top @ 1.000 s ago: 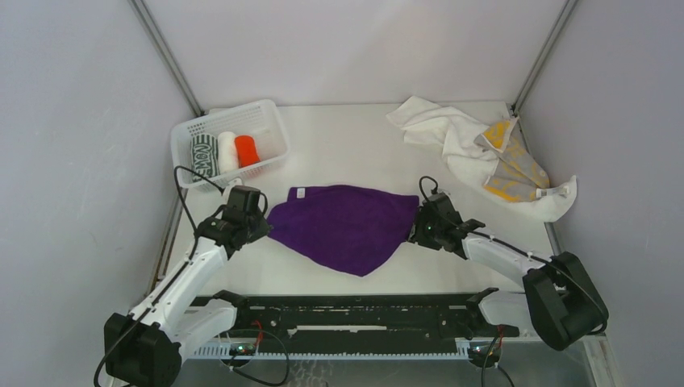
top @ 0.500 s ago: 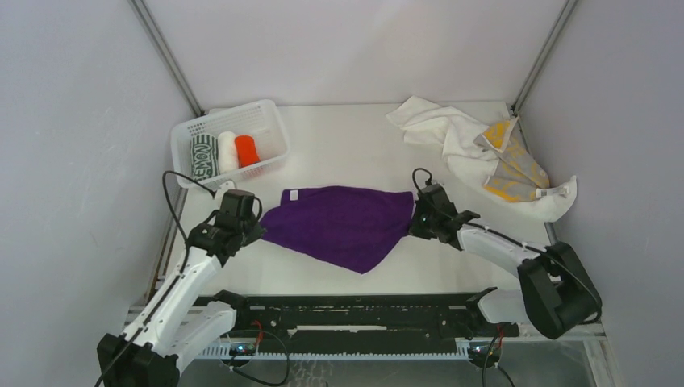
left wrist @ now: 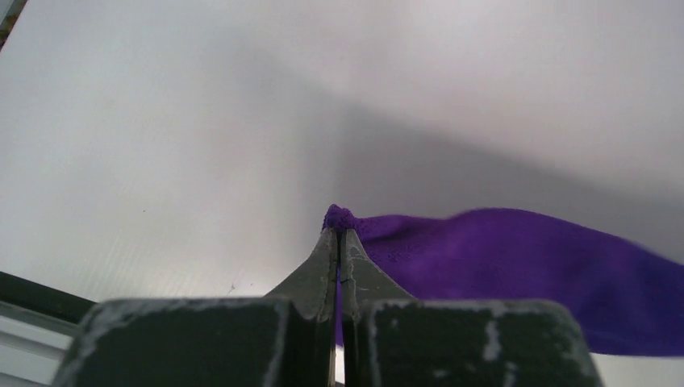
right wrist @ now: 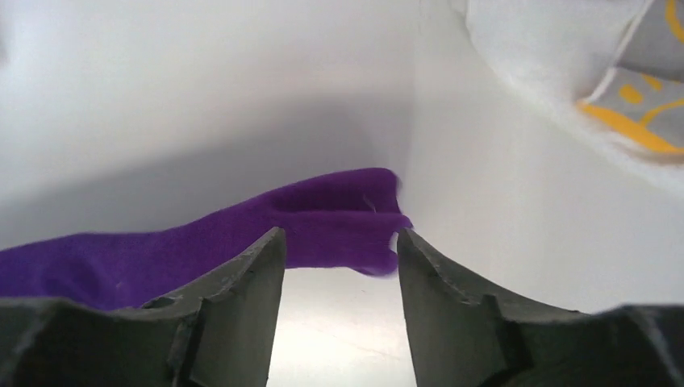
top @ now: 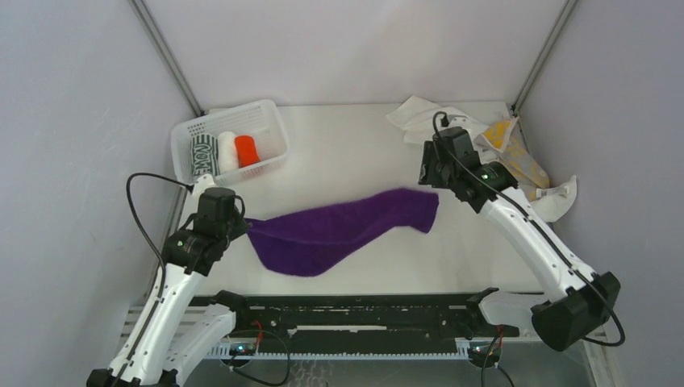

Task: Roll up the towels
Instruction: Flatten out the towel at the center of the board.

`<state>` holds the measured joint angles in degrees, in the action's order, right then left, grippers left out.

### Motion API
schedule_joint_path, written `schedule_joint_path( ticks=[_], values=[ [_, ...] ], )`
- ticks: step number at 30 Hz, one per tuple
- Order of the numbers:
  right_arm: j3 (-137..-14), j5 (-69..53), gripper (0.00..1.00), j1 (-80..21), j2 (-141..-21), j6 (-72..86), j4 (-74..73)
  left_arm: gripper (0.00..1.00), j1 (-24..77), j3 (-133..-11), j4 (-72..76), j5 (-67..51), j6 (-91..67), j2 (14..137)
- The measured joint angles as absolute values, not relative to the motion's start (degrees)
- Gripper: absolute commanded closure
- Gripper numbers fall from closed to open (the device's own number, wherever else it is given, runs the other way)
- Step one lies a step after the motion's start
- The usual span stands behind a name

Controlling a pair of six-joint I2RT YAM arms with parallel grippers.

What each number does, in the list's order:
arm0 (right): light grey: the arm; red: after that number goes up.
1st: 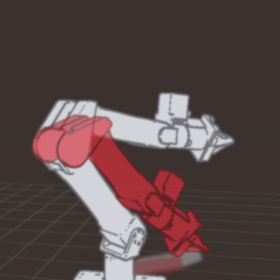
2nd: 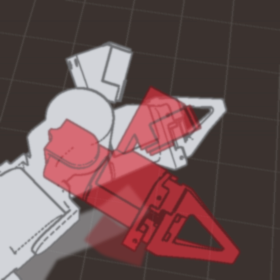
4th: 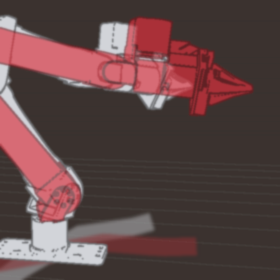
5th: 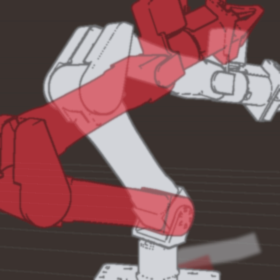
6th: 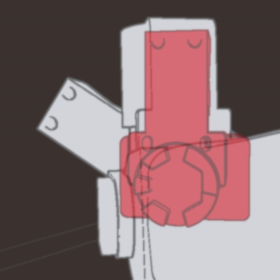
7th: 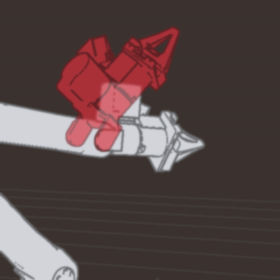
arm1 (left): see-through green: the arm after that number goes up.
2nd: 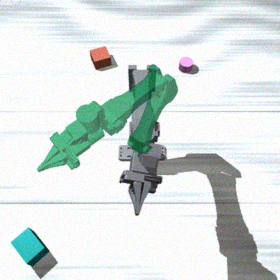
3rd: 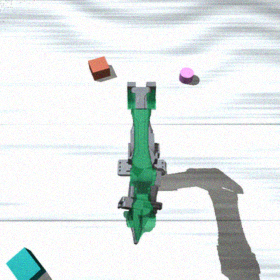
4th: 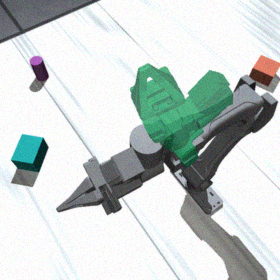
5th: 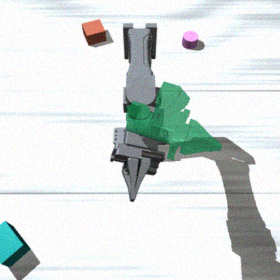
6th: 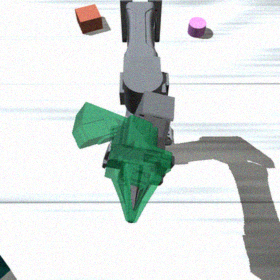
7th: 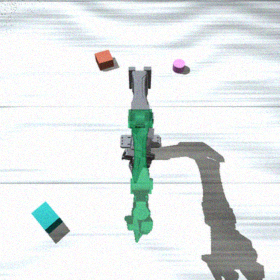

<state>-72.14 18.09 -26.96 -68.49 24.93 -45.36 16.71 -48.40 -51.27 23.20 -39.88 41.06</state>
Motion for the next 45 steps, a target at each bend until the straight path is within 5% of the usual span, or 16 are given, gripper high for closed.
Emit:
schedule_joint_path(
  ticks=[19,33,45],
  values=[
    [-43.03,9.87,0.52,-31.57,-71.0,32.86,-40.51,1.0,16.69,-47.16,-48.97,21.91,-34.57,49.28],
    [-37.76,13.41,0.53,-46.59,-70.08,54.94,-39.97,1.0,15.86,-46.81,-47.55,22.13,-33.54,48.27],
    [-37.76,15.94,0.6,-49.01,-73.08,64.31,-42.92,1.0,13.96,-46.59,-46.72,21.17,-33.1,46.41]
  ],
)
